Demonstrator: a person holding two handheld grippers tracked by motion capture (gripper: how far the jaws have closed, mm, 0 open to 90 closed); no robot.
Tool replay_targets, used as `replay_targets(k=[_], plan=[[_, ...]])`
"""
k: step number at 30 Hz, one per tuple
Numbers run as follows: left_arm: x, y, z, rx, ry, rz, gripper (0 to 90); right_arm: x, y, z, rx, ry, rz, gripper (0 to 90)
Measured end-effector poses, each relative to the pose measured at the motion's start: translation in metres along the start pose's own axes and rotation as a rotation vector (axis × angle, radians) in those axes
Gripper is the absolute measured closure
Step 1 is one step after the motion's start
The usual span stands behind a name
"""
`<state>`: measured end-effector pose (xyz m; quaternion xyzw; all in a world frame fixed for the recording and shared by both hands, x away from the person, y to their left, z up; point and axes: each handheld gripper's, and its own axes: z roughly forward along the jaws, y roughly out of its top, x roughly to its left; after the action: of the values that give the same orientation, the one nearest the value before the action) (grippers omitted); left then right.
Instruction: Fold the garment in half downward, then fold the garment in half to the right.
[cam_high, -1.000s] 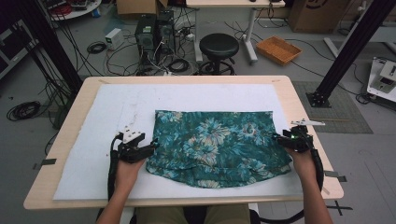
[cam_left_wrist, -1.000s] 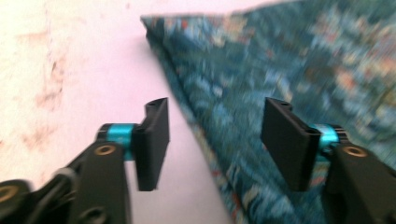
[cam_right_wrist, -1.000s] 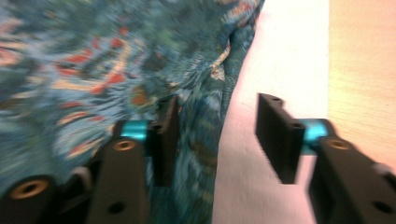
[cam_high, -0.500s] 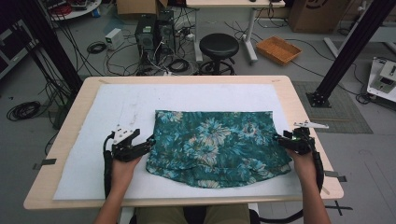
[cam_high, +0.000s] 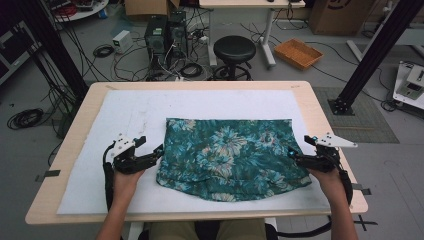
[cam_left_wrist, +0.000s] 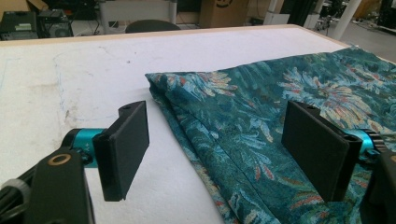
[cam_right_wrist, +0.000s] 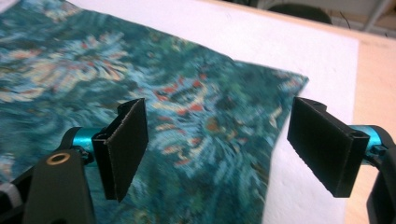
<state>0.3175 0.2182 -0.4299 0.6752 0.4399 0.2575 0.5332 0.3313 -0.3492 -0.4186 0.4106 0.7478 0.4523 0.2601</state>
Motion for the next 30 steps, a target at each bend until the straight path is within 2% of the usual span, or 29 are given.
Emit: replay_targets(k=[5, 7, 13, 18, 21, 23, 24, 26, 27, 30], plan=[[0.000, 0.000, -0.001, -0.002, 0.001, 0.004, 23.2, 0.003, -0.001, 0.000, -0.003, 0.010, -0.012, 20.7], [-0.001, 0.000, -0.001, 0.000, 0.002, 0.011, 23.2, 0.004, -0.003, 0.000, 0.005, 0.007, -0.001, 20.7], [-0.004, -0.001, -0.001, 0.006, 0.000, 0.015, 23.2, 0.002, -0.004, -0.002, -0.013, -0.011, 0.021, 20.8], [-0.005, -0.002, 0.001, 0.023, 0.000, 0.015, 23.2, 0.003, -0.004, -0.002, -0.015, -0.006, 0.032, 20.7], [-0.006, -0.002, 0.001, 0.035, 0.022, 0.030, 23.2, 0.003, -0.005, -0.001, -0.016, -0.008, 0.040, 20.8], [-0.008, -0.004, 0.003, 0.069, 0.043, 0.034, 23.2, 0.003, -0.005, 0.001, -0.014, -0.013, 0.053, 20.7], [-0.009, -0.007, 0.006, 0.119, 0.061, 0.022, 23.2, 0.004, -0.005, 0.001, -0.013, -0.013, 0.057, 20.7], [-0.010, -0.008, 0.008, 0.162, 0.071, 0.006, 23.2, 0.005, -0.004, 0.003, -0.012, -0.010, 0.052, 20.8], [-0.011, -0.009, 0.009, 0.171, 0.070, -0.005, 23.2, 0.006, -0.004, 0.004, -0.009, -0.006, 0.047, 20.8], [-0.016, -0.009, 0.010, 0.199, 0.075, -0.003, 23.2, 0.008, -0.004, 0.006, 0.003, 0.001, 0.033, 20.7]])
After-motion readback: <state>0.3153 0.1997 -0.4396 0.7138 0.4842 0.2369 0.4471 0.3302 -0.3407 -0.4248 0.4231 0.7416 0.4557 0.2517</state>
